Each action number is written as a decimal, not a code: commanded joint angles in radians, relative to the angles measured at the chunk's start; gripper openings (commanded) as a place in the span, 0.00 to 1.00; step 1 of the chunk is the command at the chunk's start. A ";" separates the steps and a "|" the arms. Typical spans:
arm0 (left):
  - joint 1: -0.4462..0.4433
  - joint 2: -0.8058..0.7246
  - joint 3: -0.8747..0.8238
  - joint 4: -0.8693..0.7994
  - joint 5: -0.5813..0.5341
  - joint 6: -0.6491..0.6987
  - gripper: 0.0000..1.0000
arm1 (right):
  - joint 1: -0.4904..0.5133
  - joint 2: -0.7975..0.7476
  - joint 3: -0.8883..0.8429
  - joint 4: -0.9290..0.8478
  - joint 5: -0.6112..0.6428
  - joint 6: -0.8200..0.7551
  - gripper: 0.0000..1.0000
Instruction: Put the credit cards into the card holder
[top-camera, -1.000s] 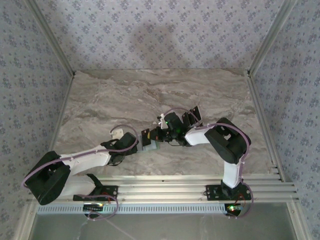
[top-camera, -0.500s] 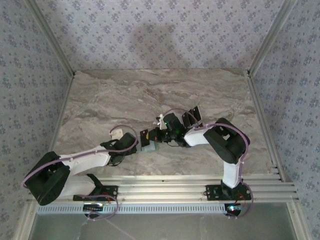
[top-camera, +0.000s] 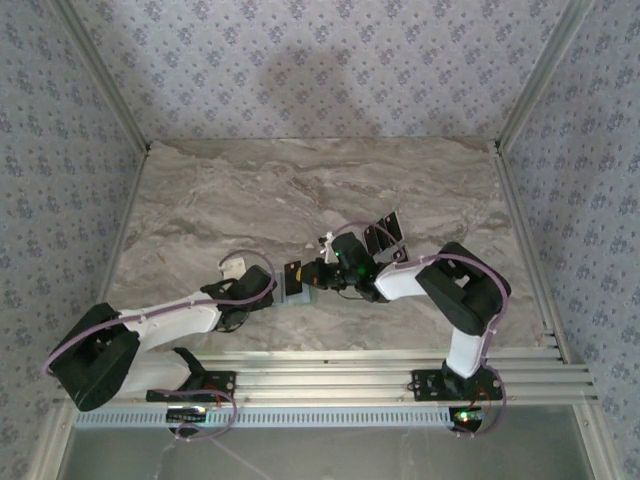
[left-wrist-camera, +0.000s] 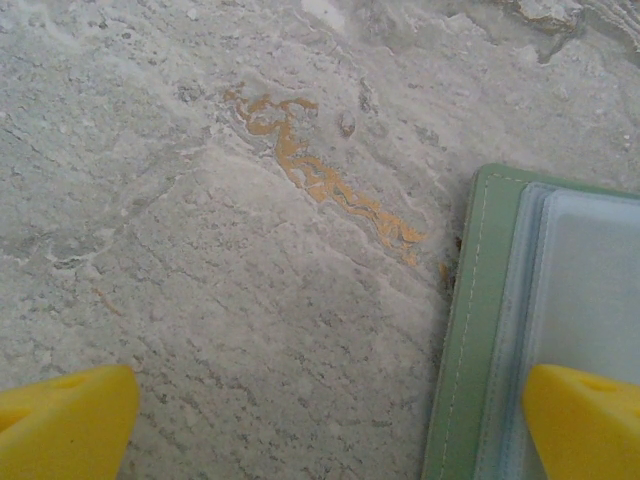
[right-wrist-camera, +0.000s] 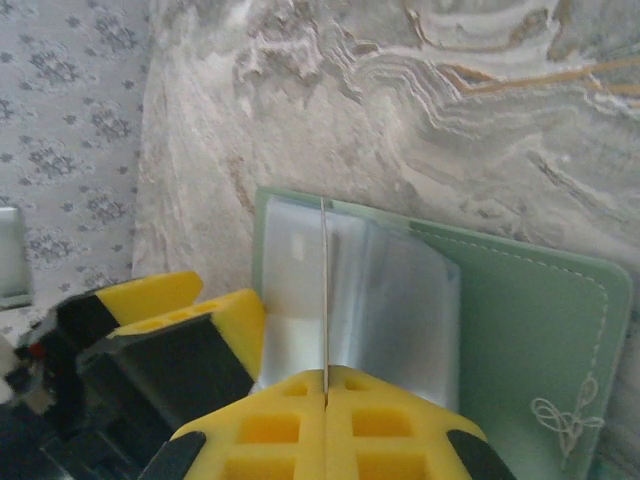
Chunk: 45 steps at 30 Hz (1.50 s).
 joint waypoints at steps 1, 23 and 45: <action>-0.005 -0.007 -0.026 -0.044 0.016 0.003 0.99 | 0.008 -0.039 -0.010 0.007 0.053 0.015 0.00; -0.004 -0.021 -0.048 -0.037 0.020 -0.005 0.99 | 0.033 0.073 -0.001 0.103 0.083 0.051 0.00; -0.005 -0.018 -0.046 -0.040 0.021 -0.006 0.98 | 0.062 0.055 -0.048 0.141 0.084 0.081 0.00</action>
